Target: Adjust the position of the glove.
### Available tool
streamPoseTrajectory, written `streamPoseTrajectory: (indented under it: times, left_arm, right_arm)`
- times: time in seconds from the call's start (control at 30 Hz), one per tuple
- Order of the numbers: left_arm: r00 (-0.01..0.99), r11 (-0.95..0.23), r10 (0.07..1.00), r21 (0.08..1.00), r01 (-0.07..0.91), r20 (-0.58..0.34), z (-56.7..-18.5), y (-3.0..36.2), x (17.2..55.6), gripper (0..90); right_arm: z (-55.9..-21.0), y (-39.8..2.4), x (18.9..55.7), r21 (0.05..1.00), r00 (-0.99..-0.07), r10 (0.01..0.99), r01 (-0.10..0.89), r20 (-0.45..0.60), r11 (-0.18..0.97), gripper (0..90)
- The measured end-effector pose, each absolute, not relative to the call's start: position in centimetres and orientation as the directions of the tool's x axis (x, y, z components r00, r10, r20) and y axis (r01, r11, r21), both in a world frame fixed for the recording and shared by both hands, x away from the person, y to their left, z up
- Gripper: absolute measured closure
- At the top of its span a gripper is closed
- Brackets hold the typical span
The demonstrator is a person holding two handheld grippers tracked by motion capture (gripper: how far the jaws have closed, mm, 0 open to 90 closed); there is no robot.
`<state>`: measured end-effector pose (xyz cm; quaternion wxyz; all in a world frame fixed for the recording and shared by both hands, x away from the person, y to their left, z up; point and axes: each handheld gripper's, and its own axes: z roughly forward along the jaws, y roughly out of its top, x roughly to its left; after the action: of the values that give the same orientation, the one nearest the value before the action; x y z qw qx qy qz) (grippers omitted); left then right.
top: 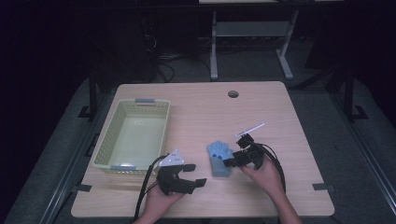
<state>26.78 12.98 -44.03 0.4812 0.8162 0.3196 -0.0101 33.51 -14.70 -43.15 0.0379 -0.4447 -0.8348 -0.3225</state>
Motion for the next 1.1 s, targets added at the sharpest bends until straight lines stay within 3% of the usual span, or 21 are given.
streamPoseTrajectory:
  times: [0.13, 0.23, 0.63, 0.83, 1.1]
  left_arm:
    - [0.737, -0.275, 0.528, 0.735, 0.619, -0.422, -44.4, 11.9, 28.1, 29.6]
    - [0.59, -0.142, 0.52, 0.618, 0.773, -0.618, -45.3, 11.3, 29.7, 29.9]
    - [0.495, -0.122, 0.619, 0.548, 0.828, -0.61, -46.3, 9.8, 32.4, 34.6]
    - [0.466, -0.121, 0.621, 0.511, 0.851, -0.63, -47.0, 9.6, 32.8, 35.2]
    - [0.46, -0.118, 0.604, 0.497, 0.859, -0.651, -47.3, 9.3, 32.9, 43.7]
  right_arm:
    - [-43.4, -15.8, 33.2, 0.52, -0.575, 0.718, 0.783, 0.392, 0.343, 39.8]
    - [-44.0, -16.7, 32.6, 0.531, -0.513, 0.706, 0.817, 0.489, 0.226, 39.7]
    - [-45.5, -17.0, 32.2, 0.512, -0.443, 0.732, 0.846, 0.517, 0.151, 40.4]
    - [-46.1, -16.5, 32.3, 0.503, -0.438, 0.727, 0.851, 0.528, 0.147, 42.1]
    - [-46.4, -16.2, 32.1, 0.492, -0.43, 0.718, 0.86, 0.547, 0.14, 46.1]
